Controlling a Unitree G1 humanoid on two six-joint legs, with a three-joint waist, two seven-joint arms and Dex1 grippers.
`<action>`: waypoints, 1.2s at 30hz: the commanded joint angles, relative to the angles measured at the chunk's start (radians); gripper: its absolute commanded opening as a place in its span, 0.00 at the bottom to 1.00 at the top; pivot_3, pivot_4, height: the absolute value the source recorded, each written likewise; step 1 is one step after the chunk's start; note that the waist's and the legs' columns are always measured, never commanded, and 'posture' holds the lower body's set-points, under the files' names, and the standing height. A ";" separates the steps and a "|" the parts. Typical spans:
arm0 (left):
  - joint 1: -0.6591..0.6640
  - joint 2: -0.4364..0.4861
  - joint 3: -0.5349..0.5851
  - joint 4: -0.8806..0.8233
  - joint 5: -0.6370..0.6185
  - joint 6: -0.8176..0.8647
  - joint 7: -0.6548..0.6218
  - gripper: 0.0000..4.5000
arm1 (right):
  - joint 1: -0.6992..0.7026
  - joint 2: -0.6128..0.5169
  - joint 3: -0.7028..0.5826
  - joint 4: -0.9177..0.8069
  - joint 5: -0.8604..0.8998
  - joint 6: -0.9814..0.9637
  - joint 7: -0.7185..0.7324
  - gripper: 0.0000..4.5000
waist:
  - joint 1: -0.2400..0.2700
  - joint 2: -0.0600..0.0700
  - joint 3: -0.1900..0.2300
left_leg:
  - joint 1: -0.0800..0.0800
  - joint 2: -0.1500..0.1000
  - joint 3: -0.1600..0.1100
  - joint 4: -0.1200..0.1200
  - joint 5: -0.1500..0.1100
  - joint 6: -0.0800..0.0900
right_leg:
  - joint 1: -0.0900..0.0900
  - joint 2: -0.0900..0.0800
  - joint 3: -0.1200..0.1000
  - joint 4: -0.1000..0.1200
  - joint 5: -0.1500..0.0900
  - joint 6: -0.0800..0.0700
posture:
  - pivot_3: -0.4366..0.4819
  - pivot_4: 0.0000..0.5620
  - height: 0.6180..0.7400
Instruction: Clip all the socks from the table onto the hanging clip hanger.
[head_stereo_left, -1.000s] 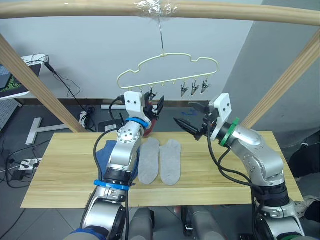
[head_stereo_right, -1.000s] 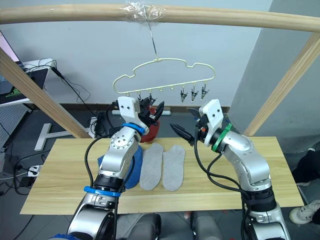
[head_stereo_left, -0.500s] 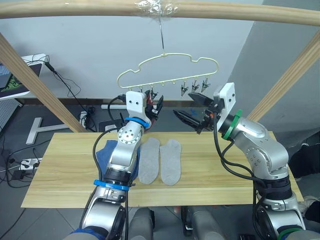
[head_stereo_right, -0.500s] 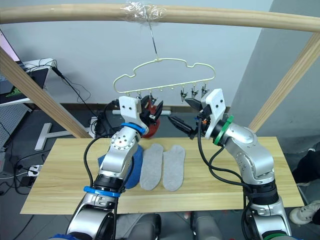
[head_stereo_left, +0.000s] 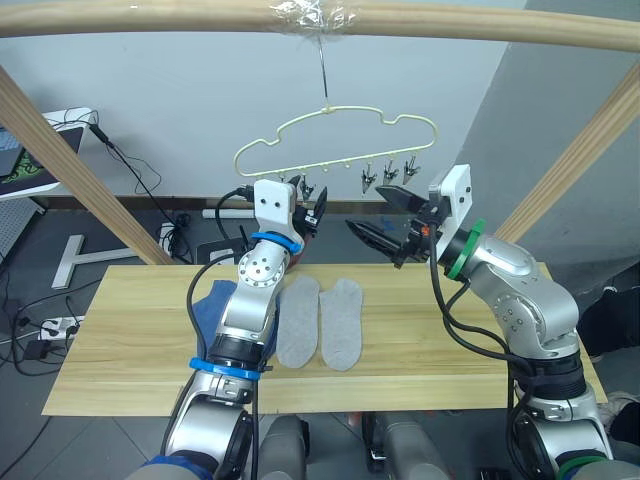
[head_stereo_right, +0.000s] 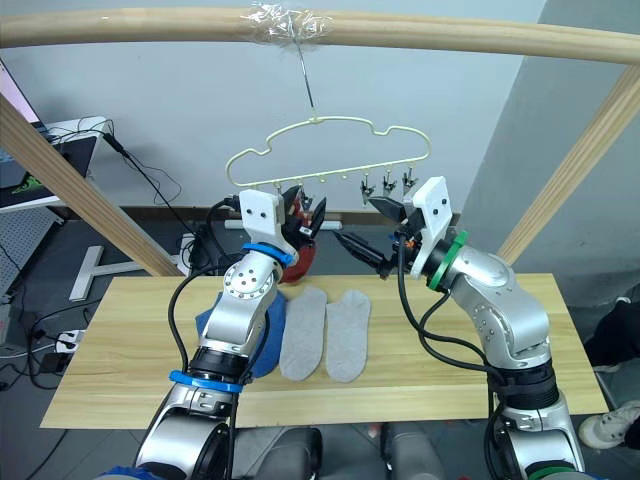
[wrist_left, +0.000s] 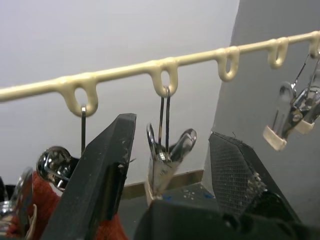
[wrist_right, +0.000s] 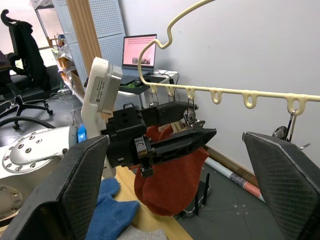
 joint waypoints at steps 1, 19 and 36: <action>-0.015 -0.001 0.005 -0.032 0.004 -0.037 0.010 0.59 | -0.017 -0.007 -0.015 -0.039 0.011 -0.015 -0.001 1.00 | 0.000 0.000 0.000 | 0.000 0.000 0.000 0.000 0.000 0.000 | 0.000 0.000 0.000 0.000 0.000 0.000 | 0.44 0.41 1.00; -0.017 -0.001 0.013 -0.014 -0.009 -0.040 -0.004 0.04 | -0.017 -0.005 -0.014 -0.043 0.014 -0.013 -0.011 1.00 | 0.000 0.000 0.000 | 0.000 0.000 0.000 0.000 0.000 0.000 | 0.000 0.000 0.000 0.000 0.000 0.000 | 0.43 0.41 1.00; 0.057 -0.036 0.152 -0.170 -0.382 0.319 -0.161 0.00 | 0.107 0.014 0.293 0.243 -0.326 -0.116 -0.104 1.00 | -0.001 -0.001 -0.001 | 0.004 0.001 0.001 0.000 0.000 0.000 | 0.002 0.000 0.000 0.002 0.000 0.001 | 0.45 0.40 1.00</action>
